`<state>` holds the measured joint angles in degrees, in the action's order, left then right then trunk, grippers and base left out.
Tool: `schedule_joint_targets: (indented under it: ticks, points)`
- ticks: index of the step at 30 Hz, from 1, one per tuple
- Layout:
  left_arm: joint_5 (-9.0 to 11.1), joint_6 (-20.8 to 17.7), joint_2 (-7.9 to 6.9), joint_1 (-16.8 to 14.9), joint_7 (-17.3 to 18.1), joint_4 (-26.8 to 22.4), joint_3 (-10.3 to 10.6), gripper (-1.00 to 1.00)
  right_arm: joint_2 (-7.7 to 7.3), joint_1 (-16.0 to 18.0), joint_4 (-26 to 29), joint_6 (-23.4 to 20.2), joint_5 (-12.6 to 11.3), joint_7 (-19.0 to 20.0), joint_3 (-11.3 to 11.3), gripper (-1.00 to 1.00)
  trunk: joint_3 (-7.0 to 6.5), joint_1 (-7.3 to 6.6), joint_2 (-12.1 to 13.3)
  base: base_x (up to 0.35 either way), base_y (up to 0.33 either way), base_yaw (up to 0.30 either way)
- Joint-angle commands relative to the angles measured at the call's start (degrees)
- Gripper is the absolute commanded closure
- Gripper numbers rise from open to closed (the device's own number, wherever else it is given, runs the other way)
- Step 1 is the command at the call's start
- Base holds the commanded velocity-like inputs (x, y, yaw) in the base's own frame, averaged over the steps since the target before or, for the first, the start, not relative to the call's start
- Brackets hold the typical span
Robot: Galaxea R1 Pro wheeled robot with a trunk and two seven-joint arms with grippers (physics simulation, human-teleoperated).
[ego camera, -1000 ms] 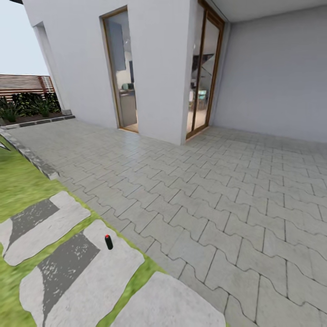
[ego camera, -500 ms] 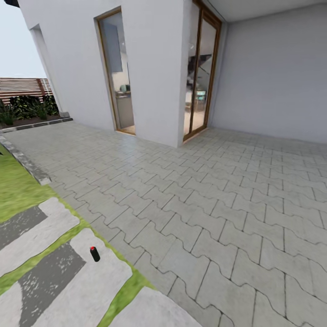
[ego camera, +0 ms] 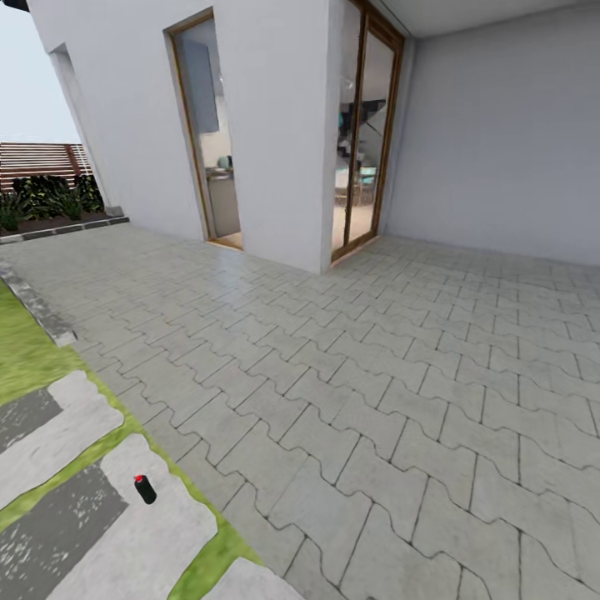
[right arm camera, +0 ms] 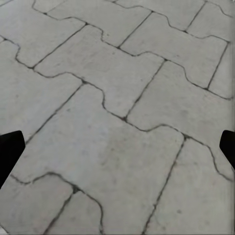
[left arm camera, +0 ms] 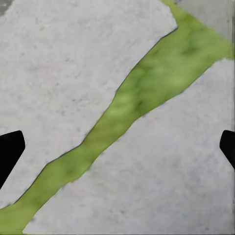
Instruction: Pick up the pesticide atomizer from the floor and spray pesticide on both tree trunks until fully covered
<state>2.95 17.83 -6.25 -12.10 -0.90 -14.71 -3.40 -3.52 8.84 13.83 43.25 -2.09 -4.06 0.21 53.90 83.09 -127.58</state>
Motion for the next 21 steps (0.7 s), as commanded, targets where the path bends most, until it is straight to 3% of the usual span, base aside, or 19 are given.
schedule_joint_targets:
  ticks: [1, 7, 21]
  points:
    - [0.30, 0.18, 0.00, -0.03, 0.02, 0.04, -0.03, -1.00, 0.02, 0.03, -0.03, 0.15, -0.20, 0.01, 0.05, -1.00, 0.05, 0.01, -0.02, 0.229, -0.214, 0.073]
    - [0.30, 0.18, 0.01, -0.03, 0.02, 0.05, -0.03, -1.00, 0.05, 0.04, -0.03, 0.16, -0.20, 0.01, 0.05, -1.00, 0.05, 0.01, -0.02, 0.229, -0.214, 0.171]
    - [0.30, 0.18, 0.01, -0.03, 0.02, 0.09, -0.03, -1.00, 0.09, 0.02, -0.03, 0.16, -0.20, 0.01, 0.06, -1.00, 0.05, 0.01, -0.02, 0.229, -0.214, 0.268]
